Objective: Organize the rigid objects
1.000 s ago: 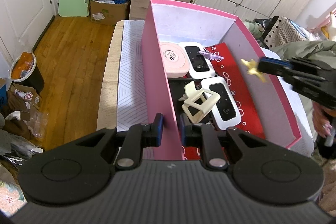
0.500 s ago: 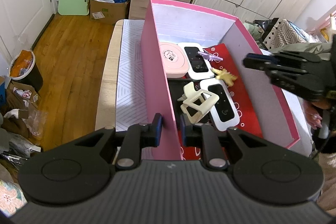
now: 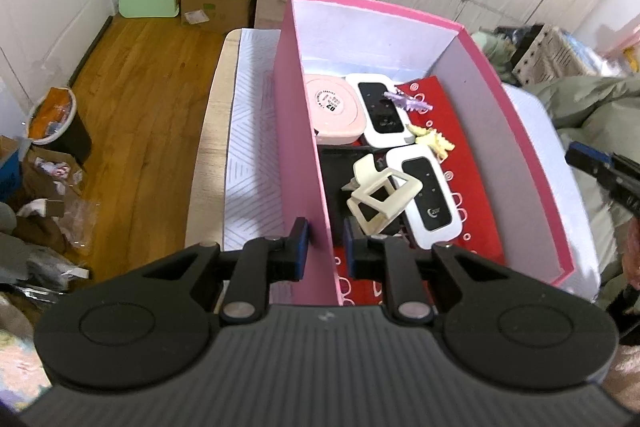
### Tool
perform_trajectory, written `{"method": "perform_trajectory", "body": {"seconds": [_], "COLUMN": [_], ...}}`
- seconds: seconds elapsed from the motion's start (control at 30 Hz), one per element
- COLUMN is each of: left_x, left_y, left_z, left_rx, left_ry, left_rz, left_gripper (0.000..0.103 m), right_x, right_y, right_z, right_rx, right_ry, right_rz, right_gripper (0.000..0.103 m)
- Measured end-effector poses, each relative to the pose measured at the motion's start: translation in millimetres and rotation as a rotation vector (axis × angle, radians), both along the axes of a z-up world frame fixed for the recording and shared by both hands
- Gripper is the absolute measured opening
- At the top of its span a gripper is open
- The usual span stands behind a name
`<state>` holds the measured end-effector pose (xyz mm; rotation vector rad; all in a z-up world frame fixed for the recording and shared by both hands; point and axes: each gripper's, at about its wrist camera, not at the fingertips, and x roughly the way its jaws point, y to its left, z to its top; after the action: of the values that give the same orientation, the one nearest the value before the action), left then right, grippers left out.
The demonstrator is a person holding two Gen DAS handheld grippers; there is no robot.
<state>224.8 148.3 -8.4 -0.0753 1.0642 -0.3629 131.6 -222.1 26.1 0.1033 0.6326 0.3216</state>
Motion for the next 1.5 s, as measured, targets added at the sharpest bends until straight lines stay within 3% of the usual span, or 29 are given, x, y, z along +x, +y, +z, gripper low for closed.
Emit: {"method": "perform_trajectory", "body": {"seconds": [0.07,0.23,0.3,0.4,0.57,0.77,0.87,0.9,0.97,1.1,1.3,1.4,1.5], "left_x": [2,10,8,7,7,18,19,19,19,16,19,18,17], "left_y": [-6,-10,-17,-23,-24,-12,-7,-5,-2,-4,2,6,9], "left_z": [1,4,5,5,6,0,-2,-2,-2,-2,-3,-4,-5], "left_rx": [0.034,0.058,0.101,0.137,0.122,0.068,0.047,0.040,0.027,0.043,0.008,-0.013,-0.036], "left_ry": [0.009,0.054,0.041,0.032,0.032,0.056,0.057,0.059,0.059,0.041,0.050,0.049,0.045], "left_rz": [-0.009,-0.008,-0.029,-0.039,-0.043,-0.049,-0.054,-0.057,-0.060,-0.077,-0.071,-0.064,-0.049], "left_gripper": [0.016,0.016,0.016,0.016,0.016,0.016,0.016,0.016,0.016,0.016,0.016,0.016,0.016], "right_x": [-9,-14,-14,-6,18,59,64,63,58,47,32,27,24], "right_y": [-9,-32,-31,-30,-33,-28,-28,-27,-29,-40,-47,-43,-35], "right_z": [-16,-53,-62,-66,-76,-100,-103,-103,-102,-101,-97,-86,-67], "right_rx": [-0.063,-0.088,-0.122,-0.091,-0.013,0.009,0.025,0.032,0.082,0.247,0.497,0.545,0.530], "right_ry": [0.001,0.056,0.060,0.070,0.090,0.171,0.134,0.129,0.129,0.145,0.146,0.130,0.099], "right_rz": [-0.038,-0.169,-0.184,-0.195,-0.219,-0.329,-0.406,-0.416,-0.424,-0.419,-0.348,-0.317,-0.285], "right_gripper": [0.023,0.023,0.023,0.024,0.036,0.038,0.035,0.018,0.007,0.007,0.007,0.007,0.007]}}
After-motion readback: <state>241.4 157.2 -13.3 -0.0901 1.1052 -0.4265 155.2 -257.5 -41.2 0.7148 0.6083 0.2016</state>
